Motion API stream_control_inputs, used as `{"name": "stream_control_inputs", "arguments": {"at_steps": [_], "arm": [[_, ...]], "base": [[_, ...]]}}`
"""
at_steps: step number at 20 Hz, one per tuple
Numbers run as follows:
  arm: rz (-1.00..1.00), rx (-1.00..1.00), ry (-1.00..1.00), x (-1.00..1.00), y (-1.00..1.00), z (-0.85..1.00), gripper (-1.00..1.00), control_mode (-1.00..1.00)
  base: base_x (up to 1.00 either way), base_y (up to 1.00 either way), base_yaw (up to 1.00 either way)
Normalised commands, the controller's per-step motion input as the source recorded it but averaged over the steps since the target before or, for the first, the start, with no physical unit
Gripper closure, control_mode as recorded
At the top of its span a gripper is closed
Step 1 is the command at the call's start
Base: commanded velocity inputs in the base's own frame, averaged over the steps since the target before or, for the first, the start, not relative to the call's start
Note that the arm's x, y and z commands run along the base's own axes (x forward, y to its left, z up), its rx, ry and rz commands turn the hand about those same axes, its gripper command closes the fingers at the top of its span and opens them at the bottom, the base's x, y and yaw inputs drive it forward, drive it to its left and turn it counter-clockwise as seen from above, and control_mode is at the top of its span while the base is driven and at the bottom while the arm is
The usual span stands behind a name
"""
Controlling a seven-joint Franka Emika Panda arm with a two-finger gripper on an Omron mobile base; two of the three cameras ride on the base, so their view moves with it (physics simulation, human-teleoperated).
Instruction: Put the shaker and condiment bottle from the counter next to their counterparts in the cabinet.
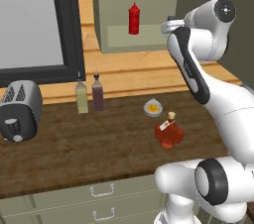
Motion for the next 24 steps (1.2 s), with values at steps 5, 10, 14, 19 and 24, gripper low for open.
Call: {"name": "stream_control_inputs", "arguments": {"at_steps": [5, 10, 14, 19, 24], "arm": [[0.0, 0.0, 0.0, 0.43, -0.07, 0.0, 1.0, -1.0], [0.0, 0.0, 0.0, 0.36, -0.02, 0.0, 1.0, -1.0], [0.0, 0.0, 0.0, 0.37, 0.0, 0.0, 1.0, -1.0], [0.0, 0.0, 0.0, 0.29, 0.0, 0.0, 1.0, -1.0], [0.0, 0.0, 0.0, 0.12, 0.0, -0.01, 1.0, -1.0]], "base": [[0.0, 0.0, 0.0], [0.0, 0.0, 0.0], [0.0, 0.0, 0.0], [0.0, 0.0, 0.0], [0.0, 0.0, 0.0]]}}
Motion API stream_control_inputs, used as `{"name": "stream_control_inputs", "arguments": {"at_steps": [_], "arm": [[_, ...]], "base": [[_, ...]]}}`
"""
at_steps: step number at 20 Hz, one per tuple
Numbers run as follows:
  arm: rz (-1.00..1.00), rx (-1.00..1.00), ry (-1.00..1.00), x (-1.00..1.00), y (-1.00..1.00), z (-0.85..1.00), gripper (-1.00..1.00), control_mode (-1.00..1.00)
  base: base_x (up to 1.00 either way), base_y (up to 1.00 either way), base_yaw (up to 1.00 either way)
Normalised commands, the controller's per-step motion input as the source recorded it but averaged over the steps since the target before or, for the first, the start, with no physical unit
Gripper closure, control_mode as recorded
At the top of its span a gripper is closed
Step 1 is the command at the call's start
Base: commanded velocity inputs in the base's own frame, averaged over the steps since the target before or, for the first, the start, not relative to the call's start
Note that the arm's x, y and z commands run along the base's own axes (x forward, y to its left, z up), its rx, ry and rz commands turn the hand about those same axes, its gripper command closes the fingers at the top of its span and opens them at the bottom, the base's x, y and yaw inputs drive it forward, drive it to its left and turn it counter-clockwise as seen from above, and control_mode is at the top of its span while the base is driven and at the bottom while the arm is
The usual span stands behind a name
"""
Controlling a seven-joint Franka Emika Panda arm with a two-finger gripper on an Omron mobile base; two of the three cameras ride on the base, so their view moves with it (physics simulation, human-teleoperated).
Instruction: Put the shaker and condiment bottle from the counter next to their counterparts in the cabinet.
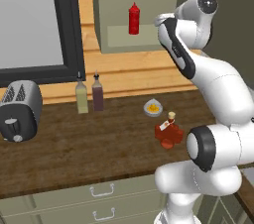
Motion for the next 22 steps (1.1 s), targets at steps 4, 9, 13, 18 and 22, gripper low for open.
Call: {"name": "stream_control_inputs", "arguments": {"at_steps": [4, 9, 13, 18, 22], "arm": [[0.0, 0.0, 0.0, 0.2, 0.0, -0.06, 1.0, -1.0], [0.0, 0.0, 0.0, 0.21, 0.0, 0.0, 1.0, -1.0], [0.0, 0.0, 0.0, 0.21, 0.0, 0.0, 1.0, -1.0], [0.0, 0.0, 0.0, 0.2, 0.0, 0.0, 1.0, -1.0], [0.0, 0.0, 0.0, 0.17, 0.0, 0.0, 1.0, -1.0]], "base": [[0.0, 0.0, 0.0], [0.0, 0.0, 0.0], [0.0, 0.0, 0.0], [0.0, 0.0, 0.0], [0.0, 0.0, 0.0]]}}
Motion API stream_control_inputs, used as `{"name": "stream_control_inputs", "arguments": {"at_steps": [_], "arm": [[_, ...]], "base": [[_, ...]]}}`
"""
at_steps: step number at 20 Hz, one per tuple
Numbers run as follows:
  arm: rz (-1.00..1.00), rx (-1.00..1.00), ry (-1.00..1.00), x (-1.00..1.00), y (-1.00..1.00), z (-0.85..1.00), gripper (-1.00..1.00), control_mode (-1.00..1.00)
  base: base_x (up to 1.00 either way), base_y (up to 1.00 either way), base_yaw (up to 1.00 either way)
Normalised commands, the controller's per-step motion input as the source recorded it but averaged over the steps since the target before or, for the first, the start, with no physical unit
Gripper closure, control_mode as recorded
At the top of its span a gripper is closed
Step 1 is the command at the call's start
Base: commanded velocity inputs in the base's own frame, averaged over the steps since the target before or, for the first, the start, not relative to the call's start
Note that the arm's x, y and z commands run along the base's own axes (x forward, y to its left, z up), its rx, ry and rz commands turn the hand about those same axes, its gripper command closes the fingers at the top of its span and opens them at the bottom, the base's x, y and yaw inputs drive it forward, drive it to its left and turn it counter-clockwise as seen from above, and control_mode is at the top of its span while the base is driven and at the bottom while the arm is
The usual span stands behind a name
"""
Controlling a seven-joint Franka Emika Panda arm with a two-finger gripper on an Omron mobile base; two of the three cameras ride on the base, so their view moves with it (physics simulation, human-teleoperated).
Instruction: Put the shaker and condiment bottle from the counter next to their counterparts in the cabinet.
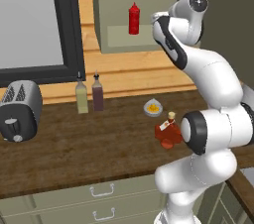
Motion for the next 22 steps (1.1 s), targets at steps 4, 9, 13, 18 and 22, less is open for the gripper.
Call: {"name": "stream_control_inputs", "arguments": {"at_steps": [4, 9, 13, 18, 22], "arm": [[0.0, 0.0, 0.0, 0.17, 0.0, -0.02, 1.0, -1.0], [0.0, 0.0, 0.0, 0.1, 0.0, -0.05, 1.0, -1.0], [0.0, 0.0, 0.0, 0.11, 0.0, -0.09, -1.0, -1.0], [0.0, 0.0, 0.0, 0.04, 0.0, -0.02, -1.0, -1.0], [0.0, 0.0, 0.0, 0.0, 0.0, 0.0, -1.0, -1.0]], "base": [[0.0, 0.0, 0.0], [0.0, 0.0, 0.0], [0.0, 0.0, 0.0], [0.0, 0.0, 0.0], [0.0, 0.0, 0.0]]}}
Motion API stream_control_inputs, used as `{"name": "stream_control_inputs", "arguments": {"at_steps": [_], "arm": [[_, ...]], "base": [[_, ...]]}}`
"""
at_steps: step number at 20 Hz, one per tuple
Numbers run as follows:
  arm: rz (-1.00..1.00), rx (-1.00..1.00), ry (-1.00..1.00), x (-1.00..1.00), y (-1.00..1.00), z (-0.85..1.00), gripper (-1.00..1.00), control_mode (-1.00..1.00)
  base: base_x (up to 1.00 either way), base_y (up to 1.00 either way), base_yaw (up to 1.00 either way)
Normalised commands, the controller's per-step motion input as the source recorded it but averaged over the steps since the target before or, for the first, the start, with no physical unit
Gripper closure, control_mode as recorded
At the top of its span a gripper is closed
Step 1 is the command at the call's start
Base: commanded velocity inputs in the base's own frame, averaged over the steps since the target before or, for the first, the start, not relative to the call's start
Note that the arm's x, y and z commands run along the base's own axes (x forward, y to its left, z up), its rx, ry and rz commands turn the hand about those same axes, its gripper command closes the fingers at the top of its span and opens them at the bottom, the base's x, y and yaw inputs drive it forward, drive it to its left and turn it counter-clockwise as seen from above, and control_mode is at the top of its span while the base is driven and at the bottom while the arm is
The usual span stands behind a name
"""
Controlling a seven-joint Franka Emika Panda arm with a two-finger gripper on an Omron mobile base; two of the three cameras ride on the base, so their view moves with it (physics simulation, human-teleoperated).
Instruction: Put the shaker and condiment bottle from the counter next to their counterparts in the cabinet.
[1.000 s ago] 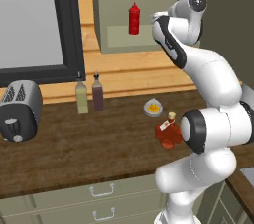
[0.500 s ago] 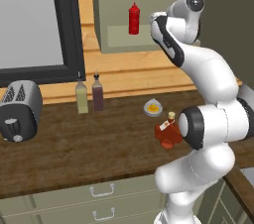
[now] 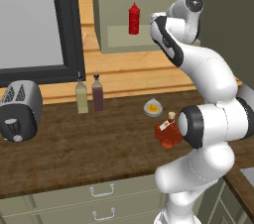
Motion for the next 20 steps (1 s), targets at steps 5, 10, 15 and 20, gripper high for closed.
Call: {"name": "stream_control_inputs", "arguments": {"at_steps": [5, 10, 15, 20], "arm": [[0.0, 0.0, -0.07, -0.35, 0.08, 0.0, -1.0, -1.0], [0.0, 0.0, -0.17, -0.82, 0.19, 0.01, -1.0, -1.0], [-0.09, 0.0, -0.11, -0.98, 0.14, -0.07, -1.0, -1.0], [-0.33, 0.0, -0.02, -0.78, 0.03, -0.12, -1.0, -1.0]], "base": [[0.0, 0.0, 0.0], [0.0, 0.0, 0.0], [0.0, 0.0, 0.0], [0.0, 0.0, 0.0]]}}
